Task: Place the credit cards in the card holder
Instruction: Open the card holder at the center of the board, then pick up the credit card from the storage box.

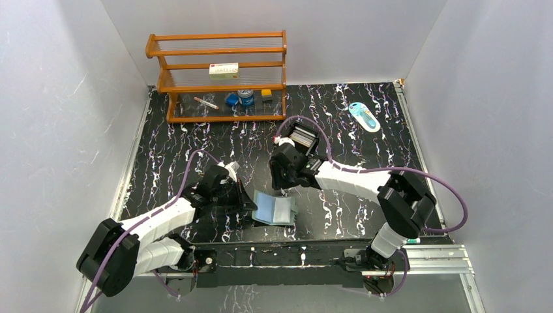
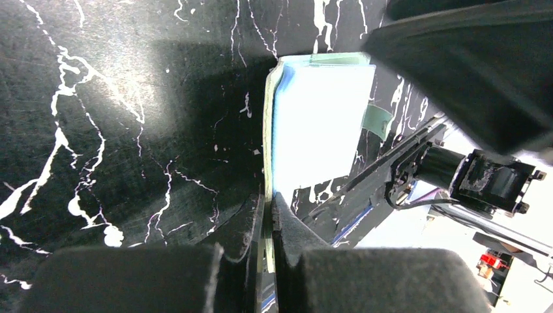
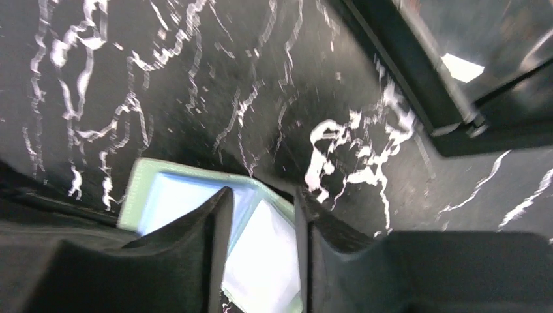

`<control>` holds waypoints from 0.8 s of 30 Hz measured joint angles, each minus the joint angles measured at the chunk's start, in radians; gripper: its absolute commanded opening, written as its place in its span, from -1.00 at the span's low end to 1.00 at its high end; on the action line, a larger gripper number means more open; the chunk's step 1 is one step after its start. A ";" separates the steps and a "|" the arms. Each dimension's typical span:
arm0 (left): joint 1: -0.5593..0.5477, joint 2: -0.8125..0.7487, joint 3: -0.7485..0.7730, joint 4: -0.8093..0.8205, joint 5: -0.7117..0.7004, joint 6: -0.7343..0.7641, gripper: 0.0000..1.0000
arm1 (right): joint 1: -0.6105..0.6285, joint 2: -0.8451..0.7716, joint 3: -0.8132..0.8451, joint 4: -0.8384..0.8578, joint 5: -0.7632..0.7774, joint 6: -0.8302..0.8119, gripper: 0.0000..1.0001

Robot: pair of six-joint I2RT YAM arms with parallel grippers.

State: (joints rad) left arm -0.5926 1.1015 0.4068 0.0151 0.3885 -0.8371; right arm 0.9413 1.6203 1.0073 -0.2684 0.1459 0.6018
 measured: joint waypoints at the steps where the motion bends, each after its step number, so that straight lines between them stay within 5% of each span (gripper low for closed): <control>1: 0.000 0.000 0.002 -0.007 -0.003 0.000 -1.00 | -0.002 -0.002 0.029 -0.015 0.012 -0.013 0.09; 14: 0.001 -0.026 0.021 -0.070 -0.011 -0.002 -1.00 | -0.195 -0.055 0.209 -0.047 0.061 -0.491 0.19; 24: 0.001 -0.060 0.021 -0.092 -0.012 -0.008 -1.00 | -0.299 0.063 0.296 -0.035 0.008 -0.784 0.37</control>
State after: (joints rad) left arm -0.5919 1.0416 0.4274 -0.0765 0.3767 -0.8452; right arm 0.6422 1.6836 1.3037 -0.3035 0.1543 -0.1825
